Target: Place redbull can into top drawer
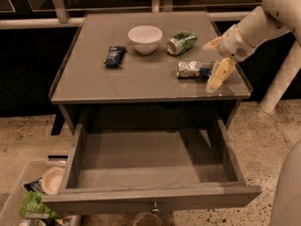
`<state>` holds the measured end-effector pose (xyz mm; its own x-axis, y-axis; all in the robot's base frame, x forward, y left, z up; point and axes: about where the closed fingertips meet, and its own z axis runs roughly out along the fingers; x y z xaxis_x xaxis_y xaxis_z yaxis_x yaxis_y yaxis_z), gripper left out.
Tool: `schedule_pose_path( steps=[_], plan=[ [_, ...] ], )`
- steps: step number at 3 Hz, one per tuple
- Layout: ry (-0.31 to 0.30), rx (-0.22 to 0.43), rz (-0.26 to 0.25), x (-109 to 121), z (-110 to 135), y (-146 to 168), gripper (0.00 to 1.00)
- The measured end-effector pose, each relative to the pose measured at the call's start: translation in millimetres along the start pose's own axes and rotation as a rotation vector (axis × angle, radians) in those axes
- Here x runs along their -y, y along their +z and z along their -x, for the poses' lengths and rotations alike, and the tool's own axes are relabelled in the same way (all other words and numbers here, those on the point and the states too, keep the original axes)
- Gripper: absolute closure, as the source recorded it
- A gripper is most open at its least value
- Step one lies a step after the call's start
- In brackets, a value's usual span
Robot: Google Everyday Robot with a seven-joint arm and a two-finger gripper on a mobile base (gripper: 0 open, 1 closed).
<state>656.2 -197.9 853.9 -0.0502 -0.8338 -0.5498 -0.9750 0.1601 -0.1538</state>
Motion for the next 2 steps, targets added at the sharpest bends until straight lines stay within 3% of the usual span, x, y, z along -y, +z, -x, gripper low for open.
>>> schedule_pose_path(
  steps=[2],
  plan=[
    [0.001,0.041,0.003,12.8,-4.6,11.7,0.00]
  ],
)
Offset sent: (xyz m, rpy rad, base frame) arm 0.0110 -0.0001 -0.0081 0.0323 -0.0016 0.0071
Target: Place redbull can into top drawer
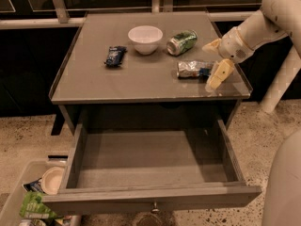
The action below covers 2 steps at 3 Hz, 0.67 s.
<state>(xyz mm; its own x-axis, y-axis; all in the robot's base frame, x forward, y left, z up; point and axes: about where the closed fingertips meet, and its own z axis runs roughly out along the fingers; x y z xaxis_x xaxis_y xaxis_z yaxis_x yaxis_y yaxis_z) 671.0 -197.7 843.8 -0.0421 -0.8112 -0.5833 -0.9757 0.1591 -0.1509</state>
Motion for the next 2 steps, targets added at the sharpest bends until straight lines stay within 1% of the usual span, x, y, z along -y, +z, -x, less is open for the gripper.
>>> schedule_pose_path(
  steps=[1,2],
  plan=[
    [0.000,0.000,0.000,0.0,0.0,0.1,0.19],
    [0.000,0.000,0.000,0.0,0.0,0.1,0.42]
  ],
)
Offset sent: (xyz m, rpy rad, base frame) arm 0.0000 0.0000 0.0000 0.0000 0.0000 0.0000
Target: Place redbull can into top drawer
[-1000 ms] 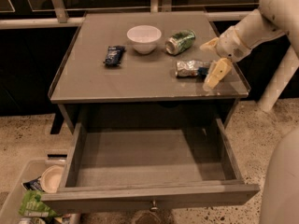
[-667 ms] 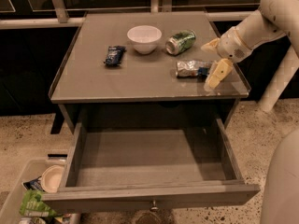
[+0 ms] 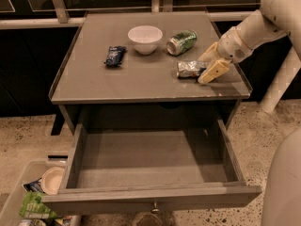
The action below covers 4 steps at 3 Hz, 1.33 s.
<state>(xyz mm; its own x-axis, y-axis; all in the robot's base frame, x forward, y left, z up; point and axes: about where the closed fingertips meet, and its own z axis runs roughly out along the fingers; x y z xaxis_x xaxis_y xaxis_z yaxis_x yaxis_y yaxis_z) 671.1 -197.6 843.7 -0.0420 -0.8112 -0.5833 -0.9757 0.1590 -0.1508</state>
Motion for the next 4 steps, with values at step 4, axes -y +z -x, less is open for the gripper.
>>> schedule_pose_path(
  steps=[4],
  plan=[
    [0.000,0.000,0.000,0.1,0.0,0.5,1.00]
  ],
)
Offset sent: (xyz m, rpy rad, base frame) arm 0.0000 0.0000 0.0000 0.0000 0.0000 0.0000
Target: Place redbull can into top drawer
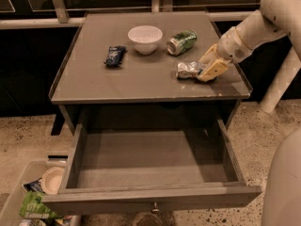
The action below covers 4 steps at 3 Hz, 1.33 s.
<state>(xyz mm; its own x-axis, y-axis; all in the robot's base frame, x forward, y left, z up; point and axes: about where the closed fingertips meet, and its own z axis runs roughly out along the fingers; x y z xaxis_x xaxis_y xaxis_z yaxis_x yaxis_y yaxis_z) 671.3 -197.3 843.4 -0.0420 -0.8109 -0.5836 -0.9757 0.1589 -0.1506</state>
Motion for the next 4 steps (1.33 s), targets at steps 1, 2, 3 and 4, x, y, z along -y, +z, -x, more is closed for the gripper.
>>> schedule_pose_path(
  steps=[1,2,3,4],
  plan=[
    [-0.017,0.006,-0.010,-12,1,-9,1.00],
    [-0.036,0.003,-0.046,-42,-4,-33,1.00],
    [-0.050,-0.018,-0.086,-87,-9,-55,1.00],
    [-0.033,-0.039,-0.109,-143,-25,-64,1.00]
  ],
)
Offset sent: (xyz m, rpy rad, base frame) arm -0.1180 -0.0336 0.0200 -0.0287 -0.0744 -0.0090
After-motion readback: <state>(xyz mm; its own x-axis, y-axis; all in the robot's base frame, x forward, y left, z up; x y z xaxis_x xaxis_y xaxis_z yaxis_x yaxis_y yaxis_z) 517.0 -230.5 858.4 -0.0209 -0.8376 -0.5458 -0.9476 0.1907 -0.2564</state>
